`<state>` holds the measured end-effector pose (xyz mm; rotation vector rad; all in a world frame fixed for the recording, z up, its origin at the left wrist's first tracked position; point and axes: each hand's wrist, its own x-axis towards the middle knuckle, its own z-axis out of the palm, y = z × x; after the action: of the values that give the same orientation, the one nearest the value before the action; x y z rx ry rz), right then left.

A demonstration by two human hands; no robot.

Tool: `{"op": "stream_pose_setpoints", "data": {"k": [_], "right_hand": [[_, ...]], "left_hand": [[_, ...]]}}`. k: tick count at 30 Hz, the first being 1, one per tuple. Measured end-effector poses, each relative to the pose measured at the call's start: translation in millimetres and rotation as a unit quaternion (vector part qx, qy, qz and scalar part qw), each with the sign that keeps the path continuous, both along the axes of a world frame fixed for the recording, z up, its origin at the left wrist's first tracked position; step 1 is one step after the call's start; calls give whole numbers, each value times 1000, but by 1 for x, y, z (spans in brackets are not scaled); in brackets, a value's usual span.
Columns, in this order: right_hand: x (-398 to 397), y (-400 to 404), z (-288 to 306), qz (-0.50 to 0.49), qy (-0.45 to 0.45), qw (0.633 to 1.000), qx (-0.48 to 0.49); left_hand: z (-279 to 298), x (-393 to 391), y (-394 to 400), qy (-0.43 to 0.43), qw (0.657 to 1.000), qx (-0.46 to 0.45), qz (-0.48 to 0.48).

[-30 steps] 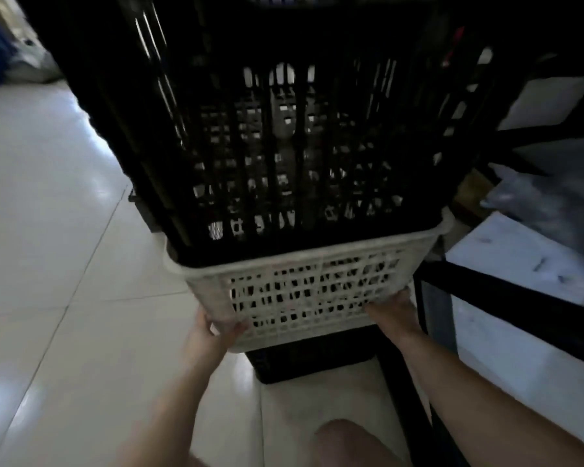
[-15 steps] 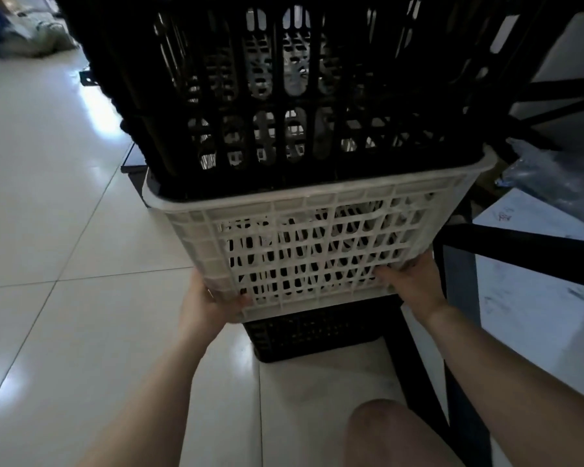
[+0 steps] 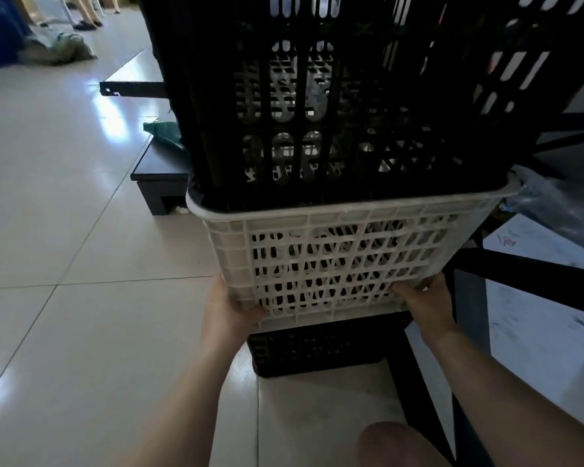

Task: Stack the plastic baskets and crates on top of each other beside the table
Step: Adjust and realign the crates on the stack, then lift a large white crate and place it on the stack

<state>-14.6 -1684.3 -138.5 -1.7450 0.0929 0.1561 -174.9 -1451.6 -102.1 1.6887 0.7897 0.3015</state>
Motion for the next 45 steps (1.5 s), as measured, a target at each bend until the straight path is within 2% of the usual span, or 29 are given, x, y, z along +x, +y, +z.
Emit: {"op": "stream_pose_setpoints", "data": {"k": [3,6,20,26,28,30,32,34,37,38,45], "right_hand": [[-3,-3,-3,31,58,997,48],[-3,-3,-4,52,78,995,27],[-24,-3,-4,-15,65,997,-30],[-42,1,27,-9,83,994,-69],[-57,-3,62,16,39,993,-109],[-70,-12,107,19,-70,989,-128],[-73,-19,156,-11,-167,983,-76],[-65,-25,190,-19,-175,984,-29],[-55,-31,216,22,-179,973,-143],[-51,-32,222,18,-194,969,-154],[-37,-10,238,15,-263,964,-45]], "left_hand": [[1,-3,-2,6,1000,6,7],[2,-4,-1,12,1000,8,6],[5,-4,6,41,999,6,1],[41,-14,-2,30,998,-27,-50],[68,-26,-1,-6,999,-15,-45],[104,-37,2,-76,997,2,-21],[140,-42,5,-144,989,34,5],[166,-37,6,-183,981,63,-2],[190,-26,3,-160,973,162,-37],[191,-23,3,-152,970,185,-37],[186,-19,-7,-125,962,243,-14]]}}
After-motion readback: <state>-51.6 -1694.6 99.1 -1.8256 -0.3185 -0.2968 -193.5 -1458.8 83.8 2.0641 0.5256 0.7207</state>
